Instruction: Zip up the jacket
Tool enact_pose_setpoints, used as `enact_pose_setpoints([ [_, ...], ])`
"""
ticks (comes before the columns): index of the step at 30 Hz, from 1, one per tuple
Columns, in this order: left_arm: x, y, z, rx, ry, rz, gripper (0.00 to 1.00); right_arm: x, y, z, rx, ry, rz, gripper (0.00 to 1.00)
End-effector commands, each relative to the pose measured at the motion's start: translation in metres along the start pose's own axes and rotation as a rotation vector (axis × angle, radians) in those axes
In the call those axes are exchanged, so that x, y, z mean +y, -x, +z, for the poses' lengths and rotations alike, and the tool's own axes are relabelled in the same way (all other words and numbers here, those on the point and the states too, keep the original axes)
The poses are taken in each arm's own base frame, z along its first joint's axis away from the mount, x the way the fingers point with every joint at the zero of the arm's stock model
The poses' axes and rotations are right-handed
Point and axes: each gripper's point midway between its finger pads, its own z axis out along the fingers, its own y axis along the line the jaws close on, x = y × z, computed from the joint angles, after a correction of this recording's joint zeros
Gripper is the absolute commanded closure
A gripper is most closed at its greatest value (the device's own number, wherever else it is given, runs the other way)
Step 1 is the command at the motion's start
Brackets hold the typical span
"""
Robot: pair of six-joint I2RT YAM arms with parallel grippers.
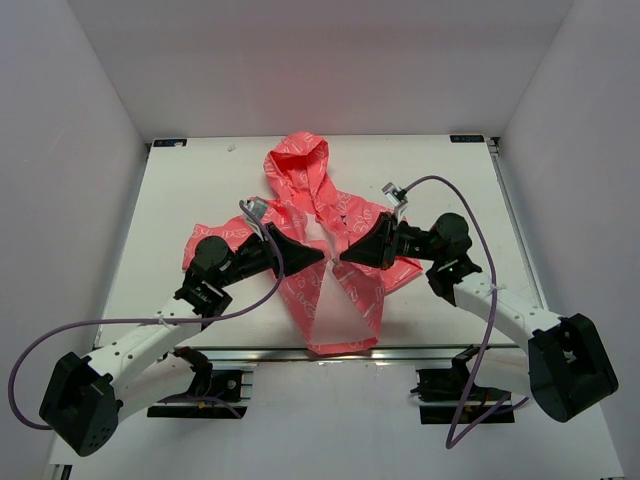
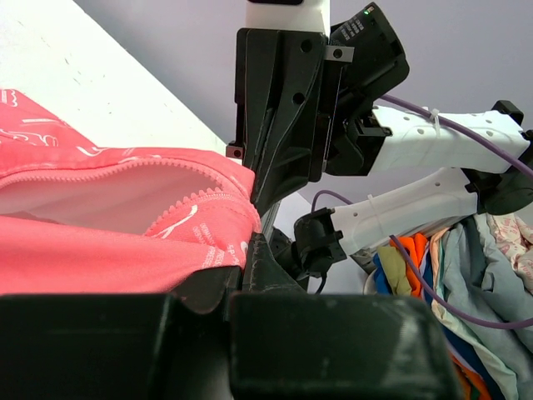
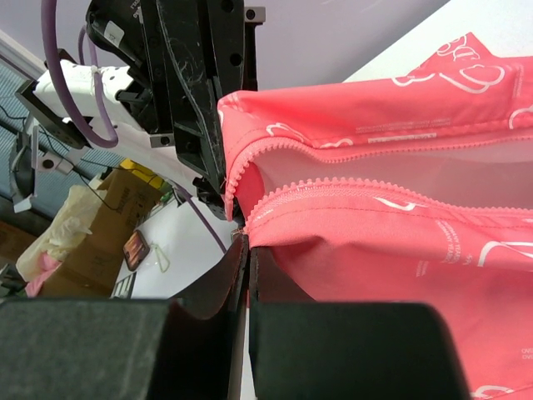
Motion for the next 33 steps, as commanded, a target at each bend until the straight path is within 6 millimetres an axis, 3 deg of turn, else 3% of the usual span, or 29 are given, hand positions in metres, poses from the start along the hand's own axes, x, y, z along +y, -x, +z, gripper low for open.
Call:
enact_pose_setpoints([
  [1, -0.01, 0.01, -0.001, -0.028, -0.031, 0.026, 1.0, 0.011, 0.004, -0.002, 0.001, 0.022, -0.06, 1.0],
  [25, -0.004, 0.003, 0.004, 0.004, -0.034, -0.002, 1.0, 0.019, 0.018, 0.005, -0.015, 0.073, -0.08, 1.0],
  [33, -0.006, 0.003, 0.004, 0.004, -0.04, 0.006, 1.0, 0.007, 0.028, 0.007, -0.084, 0.001, -0.048, 1.0],
])
